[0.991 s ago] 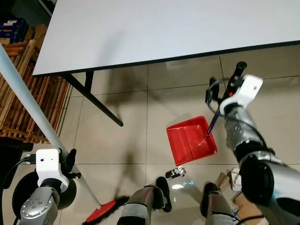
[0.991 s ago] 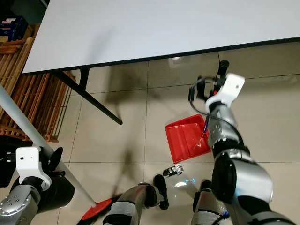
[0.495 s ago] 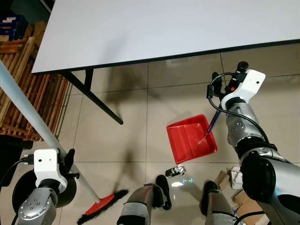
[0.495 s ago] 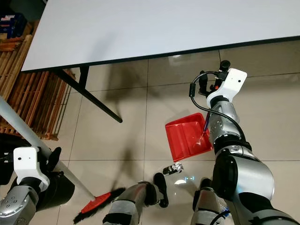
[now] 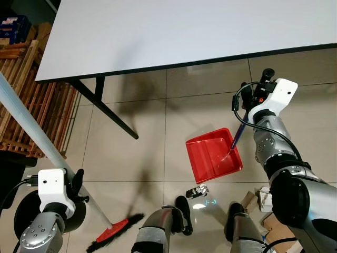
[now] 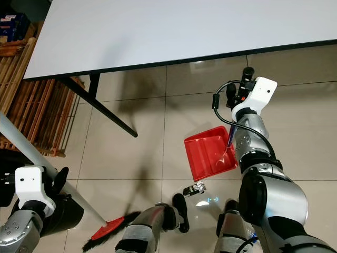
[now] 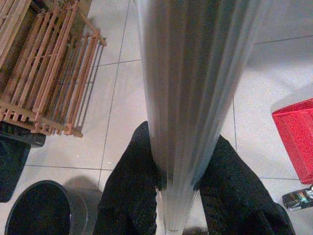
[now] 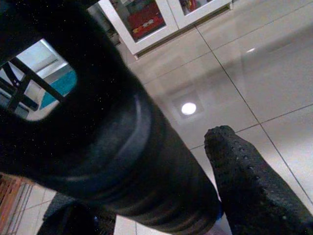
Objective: Sweep floor
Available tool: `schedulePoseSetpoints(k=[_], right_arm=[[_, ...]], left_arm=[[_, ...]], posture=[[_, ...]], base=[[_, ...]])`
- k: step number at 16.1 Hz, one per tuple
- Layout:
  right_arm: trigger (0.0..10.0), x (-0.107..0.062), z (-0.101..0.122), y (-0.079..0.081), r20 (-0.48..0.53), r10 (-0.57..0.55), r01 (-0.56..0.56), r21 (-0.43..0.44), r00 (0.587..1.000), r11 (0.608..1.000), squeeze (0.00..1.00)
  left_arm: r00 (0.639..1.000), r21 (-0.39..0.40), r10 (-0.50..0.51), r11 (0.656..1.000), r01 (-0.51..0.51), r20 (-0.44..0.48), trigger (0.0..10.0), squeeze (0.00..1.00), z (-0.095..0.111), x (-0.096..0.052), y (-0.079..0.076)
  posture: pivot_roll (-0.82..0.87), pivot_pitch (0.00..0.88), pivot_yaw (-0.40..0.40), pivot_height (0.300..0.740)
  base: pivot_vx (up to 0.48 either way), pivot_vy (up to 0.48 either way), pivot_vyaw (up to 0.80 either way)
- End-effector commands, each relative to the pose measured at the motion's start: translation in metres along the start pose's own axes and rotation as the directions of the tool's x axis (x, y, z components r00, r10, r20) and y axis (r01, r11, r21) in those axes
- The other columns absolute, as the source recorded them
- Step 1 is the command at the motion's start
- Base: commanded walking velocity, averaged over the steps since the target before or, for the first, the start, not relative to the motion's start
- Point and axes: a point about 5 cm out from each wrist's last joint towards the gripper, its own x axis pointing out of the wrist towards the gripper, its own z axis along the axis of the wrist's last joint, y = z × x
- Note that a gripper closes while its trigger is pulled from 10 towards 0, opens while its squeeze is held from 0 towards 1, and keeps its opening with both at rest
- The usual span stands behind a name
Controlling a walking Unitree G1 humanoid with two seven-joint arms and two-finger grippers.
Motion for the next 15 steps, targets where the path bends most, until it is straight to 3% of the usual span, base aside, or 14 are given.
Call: schedulePoseSetpoints(k=[1, 13, 14, 15], right_arm=[[0.0, -0.0048, -0.0155, 0.0048, -0.052, 0.026, -0.027, -0.006, 0.998, 1.000, 0.00], [0.0, -0.0056, -0.0164, 0.0021, -0.062, 0.017, -0.019, -0.032, 0.998, 0.999, 0.00], [10.0, -0.0062, -0.0168, 0.0000, -0.067, 0.011, -0.014, -0.048, 0.998, 0.999, 0.00], [10.0, -0.0063, -0.0168, -0.0007, -0.069, 0.009, -0.012, -0.052, 0.998, 0.999, 0.00]], left_arm=[[0.999, 0.021, 0.044, 0.999, -0.043, -0.027, 10.0, 0.00, -0.0044, -0.0067, 0.0126], [0.999, 0.019, 0.039, 0.999, -0.039, -0.028, 10.0, 0.00, -0.0045, -0.0038, 0.0101], [0.999, 0.016, 0.037, 0.999, -0.036, -0.028, 10.0, 0.00, -0.0050, -0.0023, 0.0087], [0.999, 0.015, 0.036, 0.999, -0.036, -0.028, 10.0, 0.00, -0.0052, -0.0018, 0.0083]], posture=[[0.17, 0.375, 0.299, 0.740], [0.16, 0.373, 0.294, 0.740], [0.15, 0.368, 0.289, 0.740], [0.15, 0.368, 0.289, 0.740]], base=[[0.000, 0.000, 0.00], [0.000, 0.000, 0.00], [0.000, 0.000, 0.00], [0.000, 0.000, 0.00]])
